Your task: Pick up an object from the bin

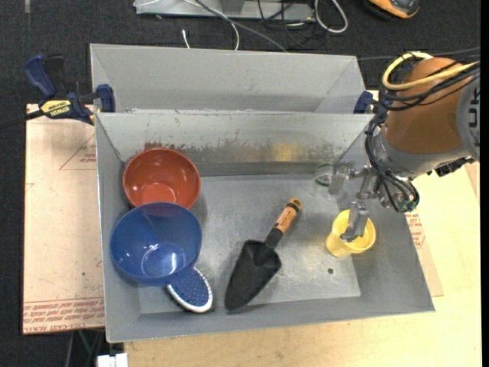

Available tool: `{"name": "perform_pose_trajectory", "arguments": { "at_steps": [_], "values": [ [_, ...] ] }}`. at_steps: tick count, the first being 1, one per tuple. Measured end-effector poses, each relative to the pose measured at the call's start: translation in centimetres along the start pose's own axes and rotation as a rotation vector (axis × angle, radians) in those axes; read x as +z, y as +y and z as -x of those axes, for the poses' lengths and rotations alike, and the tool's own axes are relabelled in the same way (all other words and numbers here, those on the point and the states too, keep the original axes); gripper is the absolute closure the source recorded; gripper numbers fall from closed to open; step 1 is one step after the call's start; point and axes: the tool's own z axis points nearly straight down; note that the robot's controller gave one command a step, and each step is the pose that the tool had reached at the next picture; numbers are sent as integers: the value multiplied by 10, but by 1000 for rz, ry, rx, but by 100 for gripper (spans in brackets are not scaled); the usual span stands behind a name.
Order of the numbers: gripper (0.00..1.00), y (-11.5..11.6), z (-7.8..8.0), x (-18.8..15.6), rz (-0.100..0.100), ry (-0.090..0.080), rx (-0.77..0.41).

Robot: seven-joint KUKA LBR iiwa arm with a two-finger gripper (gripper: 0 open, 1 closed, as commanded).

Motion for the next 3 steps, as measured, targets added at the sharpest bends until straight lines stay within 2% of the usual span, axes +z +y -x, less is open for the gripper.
{"name": "perform_pose_trajectory", "arguments": {
  "at_steps": [1, 2, 3],
  "values": [
    [0, 1, 2, -4, -1, -7, -3],
    [0, -45, 16, 105, 0, -4, -151],
    [0, -42, 16, 41, -3, -18, -189]
  ]
}}
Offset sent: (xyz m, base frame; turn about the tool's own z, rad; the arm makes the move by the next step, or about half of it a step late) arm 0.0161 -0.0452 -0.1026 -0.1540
